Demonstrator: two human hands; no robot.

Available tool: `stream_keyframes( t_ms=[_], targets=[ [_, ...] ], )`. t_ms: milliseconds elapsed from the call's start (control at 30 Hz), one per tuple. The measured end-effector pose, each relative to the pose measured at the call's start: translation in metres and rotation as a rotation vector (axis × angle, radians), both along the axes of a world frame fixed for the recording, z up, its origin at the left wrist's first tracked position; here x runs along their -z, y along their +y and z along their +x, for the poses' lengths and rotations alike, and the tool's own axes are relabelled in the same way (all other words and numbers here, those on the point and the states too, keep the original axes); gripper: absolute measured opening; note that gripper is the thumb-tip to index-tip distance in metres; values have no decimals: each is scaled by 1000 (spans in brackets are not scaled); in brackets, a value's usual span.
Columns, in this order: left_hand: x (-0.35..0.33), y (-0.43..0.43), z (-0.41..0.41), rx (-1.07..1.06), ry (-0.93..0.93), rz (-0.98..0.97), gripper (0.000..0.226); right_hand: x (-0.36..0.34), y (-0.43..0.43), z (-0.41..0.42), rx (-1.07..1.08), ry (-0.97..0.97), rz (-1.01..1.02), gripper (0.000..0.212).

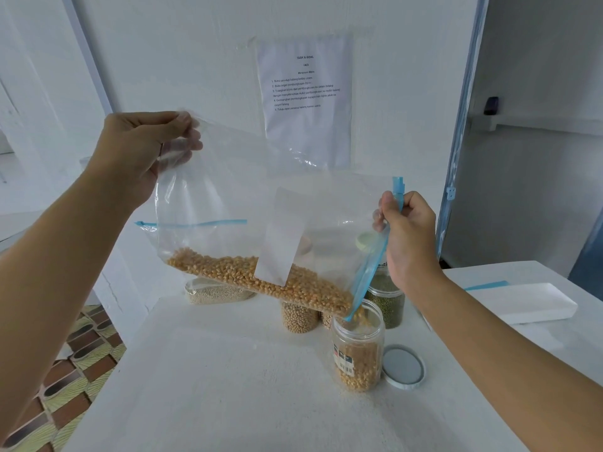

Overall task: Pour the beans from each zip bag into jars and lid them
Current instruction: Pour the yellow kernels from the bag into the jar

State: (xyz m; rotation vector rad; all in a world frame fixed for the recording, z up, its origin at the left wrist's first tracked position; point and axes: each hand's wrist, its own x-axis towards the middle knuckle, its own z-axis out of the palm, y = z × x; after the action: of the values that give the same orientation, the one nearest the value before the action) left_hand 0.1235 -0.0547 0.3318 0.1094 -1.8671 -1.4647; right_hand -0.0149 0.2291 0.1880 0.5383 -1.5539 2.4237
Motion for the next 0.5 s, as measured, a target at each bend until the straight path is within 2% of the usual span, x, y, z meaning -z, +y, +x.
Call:
stream_keyframes(
  t_ms=[167, 500],
  targets=[
    [0, -1, 0, 5, 3, 7, 22, -2, -1, -2, 8, 14, 8, 24],
    [0, -1, 0, 2, 10, 0, 21, -5, -2, -4, 3, 31, 7, 30]
  ],
)
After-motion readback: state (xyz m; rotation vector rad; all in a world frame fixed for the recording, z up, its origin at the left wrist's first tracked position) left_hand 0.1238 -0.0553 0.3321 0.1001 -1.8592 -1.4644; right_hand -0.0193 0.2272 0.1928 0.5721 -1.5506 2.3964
